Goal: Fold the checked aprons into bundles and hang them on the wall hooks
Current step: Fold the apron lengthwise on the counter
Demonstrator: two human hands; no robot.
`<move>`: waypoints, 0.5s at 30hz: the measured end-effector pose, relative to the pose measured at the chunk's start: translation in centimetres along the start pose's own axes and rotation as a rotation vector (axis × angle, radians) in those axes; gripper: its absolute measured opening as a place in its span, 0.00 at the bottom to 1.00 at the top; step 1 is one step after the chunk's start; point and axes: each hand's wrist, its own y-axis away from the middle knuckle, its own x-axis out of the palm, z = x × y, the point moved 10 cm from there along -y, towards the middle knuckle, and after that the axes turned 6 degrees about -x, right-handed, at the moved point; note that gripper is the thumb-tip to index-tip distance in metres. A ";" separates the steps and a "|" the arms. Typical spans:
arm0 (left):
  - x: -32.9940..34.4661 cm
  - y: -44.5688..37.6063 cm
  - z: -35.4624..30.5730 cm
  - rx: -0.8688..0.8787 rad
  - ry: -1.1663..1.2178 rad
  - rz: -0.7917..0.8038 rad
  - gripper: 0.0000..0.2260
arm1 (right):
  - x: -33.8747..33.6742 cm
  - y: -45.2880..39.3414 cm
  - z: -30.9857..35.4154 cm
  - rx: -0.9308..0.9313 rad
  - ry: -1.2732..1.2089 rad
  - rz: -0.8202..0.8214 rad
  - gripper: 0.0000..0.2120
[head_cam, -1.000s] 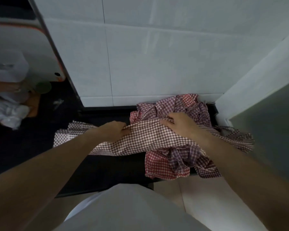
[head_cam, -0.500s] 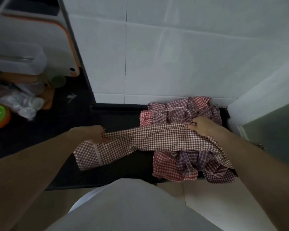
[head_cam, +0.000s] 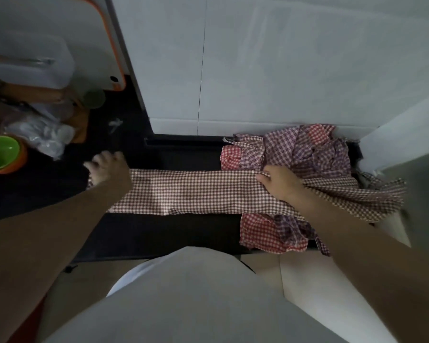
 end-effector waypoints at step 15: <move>-2.9 16.0 -20.8 0.510 0.215 0.344 0.24 | 4.9 -0.7 12.1 -0.298 0.077 0.063 0.08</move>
